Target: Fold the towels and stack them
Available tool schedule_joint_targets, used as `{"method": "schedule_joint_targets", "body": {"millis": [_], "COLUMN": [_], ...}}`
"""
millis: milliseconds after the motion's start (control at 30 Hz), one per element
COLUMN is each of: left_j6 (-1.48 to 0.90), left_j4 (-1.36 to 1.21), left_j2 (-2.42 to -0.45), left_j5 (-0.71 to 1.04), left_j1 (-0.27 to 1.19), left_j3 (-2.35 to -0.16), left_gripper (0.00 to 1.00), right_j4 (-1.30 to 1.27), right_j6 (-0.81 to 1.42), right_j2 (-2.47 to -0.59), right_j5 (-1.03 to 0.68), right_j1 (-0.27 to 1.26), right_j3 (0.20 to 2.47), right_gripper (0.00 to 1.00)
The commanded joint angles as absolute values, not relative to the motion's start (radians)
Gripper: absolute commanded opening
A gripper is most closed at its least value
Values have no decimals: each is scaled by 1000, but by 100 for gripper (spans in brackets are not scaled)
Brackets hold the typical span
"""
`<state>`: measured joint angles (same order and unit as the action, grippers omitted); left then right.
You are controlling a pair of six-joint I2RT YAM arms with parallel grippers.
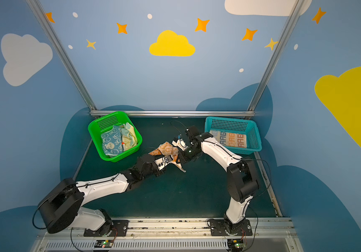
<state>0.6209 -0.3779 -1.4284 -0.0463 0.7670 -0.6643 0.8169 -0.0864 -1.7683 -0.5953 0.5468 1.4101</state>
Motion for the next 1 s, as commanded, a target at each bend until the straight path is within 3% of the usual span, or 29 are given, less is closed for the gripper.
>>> {"method": "schedule_joint_targets", "body": {"millis": [0, 67, 133, 167, 200, 333, 633, 733, 967], "left_j6": [623, 620, 606, 588, 578, 522, 421, 363, 286], "left_j4": [-360, -338, -336, -332, -322, -251, -147, -85, 15], "left_j2": [-1439, -1436, -1430, -1430, -1429, -1414, -1355, -1344, -1362], "left_j5": [-67, -73, -88, -109, -131, -198, -293, -310, -339], "left_j1": [768, 769, 769, 769, 768, 762, 730, 699, 664], "left_j3": [-696, -703, -703, -706, -713, -743, -730, -742, -786], "left_gripper": [4, 4, 4, 4, 4, 4, 4, 4, 4], "right_j4": [822, 802, 771, 747, 715, 542, 238, 248, 186], "right_j6": [-86, -73, -57, -52, -40, 9, 126, 80, 62], "right_j2": [-1761, -1754, -1740, -1727, -1709, -1605, -1439, -1465, -1546], "right_j5": [-602, -579, -564, -570, -570, -500, -144, -245, -197], "right_j1": [545, 545, 545, 545, 545, 549, 546, 538, 630], "right_j3": [1413, 1402, 1383, 1369, 1350, 1222, 977, 979, 937], "right_gripper": [0, 2, 18, 43, 90, 92, 92, 92, 71]}}
